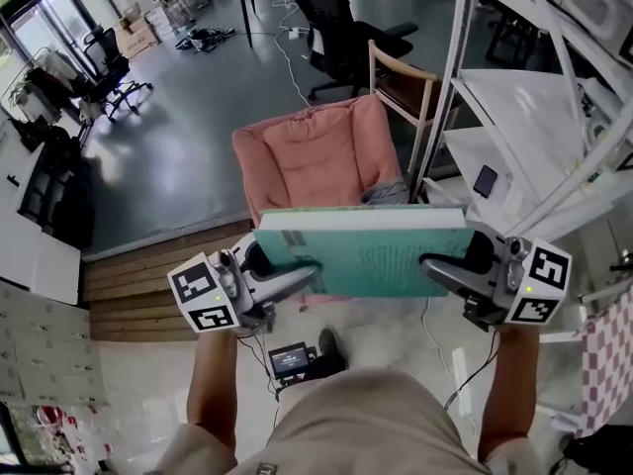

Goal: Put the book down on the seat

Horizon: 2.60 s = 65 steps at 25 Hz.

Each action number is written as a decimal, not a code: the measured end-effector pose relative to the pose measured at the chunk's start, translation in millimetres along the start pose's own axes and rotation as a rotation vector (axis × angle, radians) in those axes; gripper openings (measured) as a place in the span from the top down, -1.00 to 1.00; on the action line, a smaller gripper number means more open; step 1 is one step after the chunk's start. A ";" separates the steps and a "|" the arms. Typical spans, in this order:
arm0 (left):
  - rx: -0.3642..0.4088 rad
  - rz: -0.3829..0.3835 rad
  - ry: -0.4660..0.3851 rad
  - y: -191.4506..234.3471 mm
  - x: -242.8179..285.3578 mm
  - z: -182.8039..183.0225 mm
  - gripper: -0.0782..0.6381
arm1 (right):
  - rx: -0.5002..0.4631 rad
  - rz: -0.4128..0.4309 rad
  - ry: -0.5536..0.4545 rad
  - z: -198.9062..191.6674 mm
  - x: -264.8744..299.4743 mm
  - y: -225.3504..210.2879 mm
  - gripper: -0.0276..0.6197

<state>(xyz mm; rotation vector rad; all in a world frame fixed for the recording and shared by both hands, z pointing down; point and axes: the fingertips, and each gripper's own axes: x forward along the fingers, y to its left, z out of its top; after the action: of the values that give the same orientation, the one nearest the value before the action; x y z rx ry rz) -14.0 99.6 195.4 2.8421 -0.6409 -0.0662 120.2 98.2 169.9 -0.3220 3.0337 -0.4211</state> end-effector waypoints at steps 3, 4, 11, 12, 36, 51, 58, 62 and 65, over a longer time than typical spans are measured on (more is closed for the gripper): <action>0.001 -0.036 0.002 21.4 -4.4 11.9 0.13 | -0.012 -0.035 -0.006 10.7 17.4 -8.9 0.40; 0.001 -0.046 0.004 28.3 -5.4 14.9 0.13 | -0.013 -0.045 -0.008 12.8 22.4 -12.5 0.40; -0.004 -0.102 0.021 67.5 -5.2 21.4 0.13 | -0.015 -0.099 -0.014 16.3 45.4 -37.5 0.40; -0.004 -0.109 0.022 71.8 -5.1 22.6 0.13 | -0.016 -0.105 -0.015 17.1 48.0 -40.1 0.40; -0.010 -0.135 -0.024 165.2 -33.6 15.7 0.12 | -0.046 -0.186 0.027 6.8 124.4 -96.5 0.36; -0.101 0.020 0.037 299.9 12.8 -12.3 0.12 | 0.086 -0.179 0.041 -19.4 166.6 -257.1 0.26; -0.184 0.031 0.082 326.1 35.5 -45.1 0.11 | 0.162 -0.223 0.067 -47.8 159.2 -295.8 0.22; -0.239 0.021 0.092 358.5 69.5 -79.1 0.10 | 0.216 -0.240 0.081 -72.6 145.9 -344.3 0.21; -0.283 0.034 0.123 386.3 97.8 -107.9 0.10 | 0.258 -0.249 0.090 -97.0 135.5 -387.3 0.20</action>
<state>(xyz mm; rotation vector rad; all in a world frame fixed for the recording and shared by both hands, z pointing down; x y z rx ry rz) -77.2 -259.1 389.7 2.5404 -0.6012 0.0216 55.6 -269.7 365.5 -0.6809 2.9824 -0.8544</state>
